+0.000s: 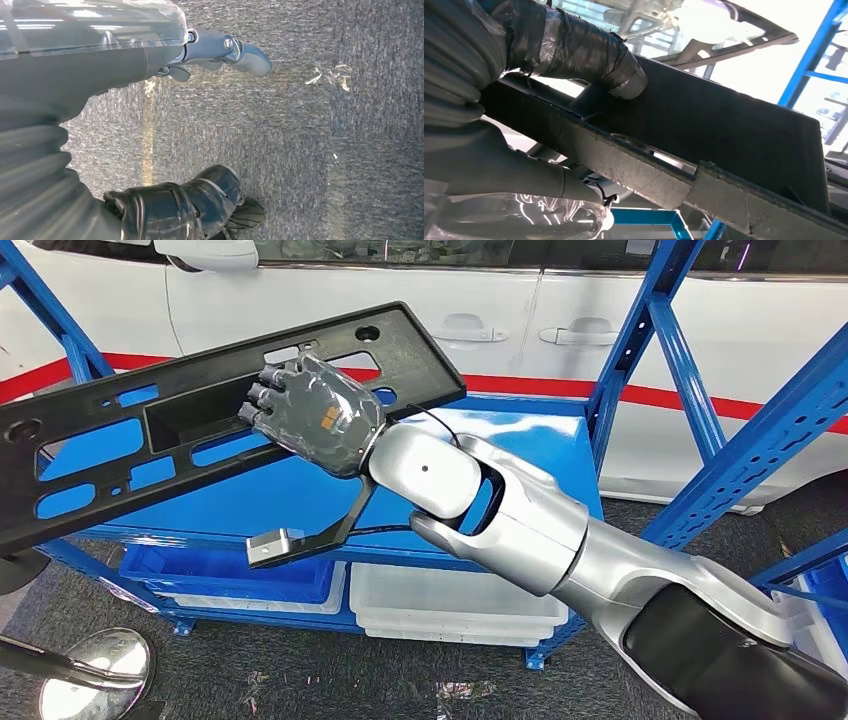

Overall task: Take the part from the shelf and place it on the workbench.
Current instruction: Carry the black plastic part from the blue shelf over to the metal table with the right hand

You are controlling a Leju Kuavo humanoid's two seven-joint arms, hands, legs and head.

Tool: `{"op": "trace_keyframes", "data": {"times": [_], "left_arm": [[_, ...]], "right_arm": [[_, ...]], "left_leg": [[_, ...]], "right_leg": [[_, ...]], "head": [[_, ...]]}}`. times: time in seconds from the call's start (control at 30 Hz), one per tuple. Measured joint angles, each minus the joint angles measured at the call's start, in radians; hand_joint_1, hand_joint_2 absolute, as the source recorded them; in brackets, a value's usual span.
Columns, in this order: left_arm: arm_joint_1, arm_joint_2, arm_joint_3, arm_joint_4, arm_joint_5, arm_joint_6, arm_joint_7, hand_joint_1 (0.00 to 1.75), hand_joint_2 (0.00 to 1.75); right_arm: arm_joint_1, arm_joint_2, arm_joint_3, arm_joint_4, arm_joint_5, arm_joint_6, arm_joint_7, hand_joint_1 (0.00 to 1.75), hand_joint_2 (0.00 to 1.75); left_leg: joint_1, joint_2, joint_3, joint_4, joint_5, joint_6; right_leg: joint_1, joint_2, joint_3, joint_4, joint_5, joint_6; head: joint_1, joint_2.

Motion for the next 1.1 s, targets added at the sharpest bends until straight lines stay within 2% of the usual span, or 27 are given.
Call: {"op": "trace_keyframes", "data": {"times": [0.23,1.1], "left_arm": [[0.0,0.0,0.0,0.0,0.013,0.001,0.003,0.0,1.75],[0.0,0.0,0.0,0.0,0.008,0.032,-0.001,0.0,1.75]], "right_arm": [[0.016,-0.01,0.0,-0.038,-0.044,0.025,-0.002,1.75,1.75],[0.055,-0.033,0.0,-0.063,-0.048,0.039,0.011,1.75,1.75]], "left_leg": [[0.0,0.0,0.0,0.0,0.0,0.0],[0.0,0.0,0.0,0.0,0.0,0.0]], "right_leg": [[0.0,0.0,0.0,0.0,0.0,0.0],[0.0,0.0,0.0,0.0,0.0,0.0]], "head": [[0.0,0.0],[0.0,0.0]]}}
